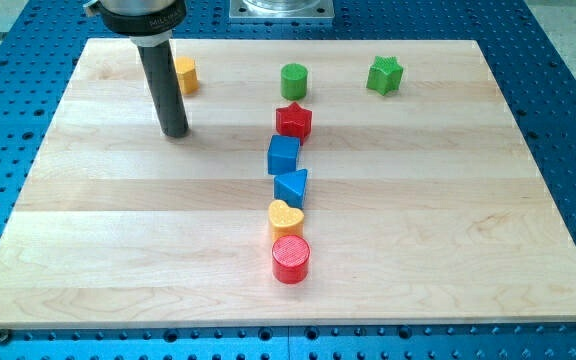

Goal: Slightly move down the hexagon

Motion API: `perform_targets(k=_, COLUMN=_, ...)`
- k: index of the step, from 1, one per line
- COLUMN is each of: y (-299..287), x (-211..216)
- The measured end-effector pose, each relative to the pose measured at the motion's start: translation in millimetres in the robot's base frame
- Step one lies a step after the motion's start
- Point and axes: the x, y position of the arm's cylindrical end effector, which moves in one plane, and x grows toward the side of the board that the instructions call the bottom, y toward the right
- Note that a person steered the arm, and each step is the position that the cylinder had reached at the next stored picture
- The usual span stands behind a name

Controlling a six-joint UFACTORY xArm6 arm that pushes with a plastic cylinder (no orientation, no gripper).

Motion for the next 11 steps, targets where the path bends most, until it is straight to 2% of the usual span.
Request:
perform_targets(k=5, y=3, x=-2)
perform_targets(k=7, y=85, x=-47)
perform_targets(k=8, y=71, x=-121)
perform_targets(k=9, y=29, x=-129)
perform_targets(k=10, y=8, x=-46)
perform_targets(k=11, y=-12, x=-31)
